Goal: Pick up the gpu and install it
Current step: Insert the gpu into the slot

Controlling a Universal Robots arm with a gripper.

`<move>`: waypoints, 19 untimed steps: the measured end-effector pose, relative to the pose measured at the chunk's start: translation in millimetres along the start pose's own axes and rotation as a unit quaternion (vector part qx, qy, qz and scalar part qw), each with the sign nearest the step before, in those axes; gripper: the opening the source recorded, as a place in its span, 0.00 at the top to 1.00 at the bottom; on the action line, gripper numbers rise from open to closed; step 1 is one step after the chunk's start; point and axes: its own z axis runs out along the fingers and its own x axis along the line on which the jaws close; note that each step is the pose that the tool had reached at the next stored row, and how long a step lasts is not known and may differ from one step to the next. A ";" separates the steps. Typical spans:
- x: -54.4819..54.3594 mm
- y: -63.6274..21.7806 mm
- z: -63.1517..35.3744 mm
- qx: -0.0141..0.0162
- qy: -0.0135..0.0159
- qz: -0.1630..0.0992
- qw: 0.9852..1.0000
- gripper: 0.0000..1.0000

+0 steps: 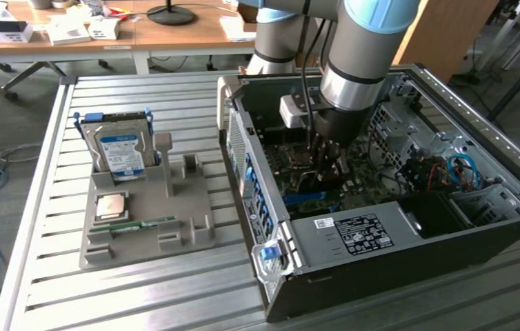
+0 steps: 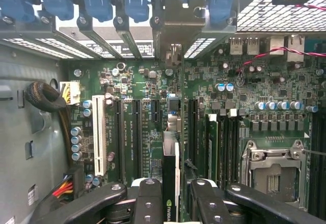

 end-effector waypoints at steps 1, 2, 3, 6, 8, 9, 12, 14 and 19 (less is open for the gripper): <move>0.0 0.0 -0.9 0.000 0.000 0.000 1.000 0.74; 0.0 0.0 -1.6 0.000 0.000 0.000 1.000 0.74; 0.0 -0.1 -2.3 0.000 0.000 0.000 1.000 0.74; -0.1 -0.7 -3.7 0.000 0.000 0.000 1.000 0.74; -0.1 -1.8 -4.0 0.000 0.000 0.000 1.000 0.74; -0.1 -2.6 -4.1 0.000 0.000 0.000 1.000 0.74; -0.1 -3.0 -4.2 0.000 0.000 0.000 1.000 0.74; -0.1 -3.0 -4.2 0.000 0.000 0.000 1.000 0.74; 0.0 -3.1 -3.0 0.000 0.000 0.000 1.000 0.74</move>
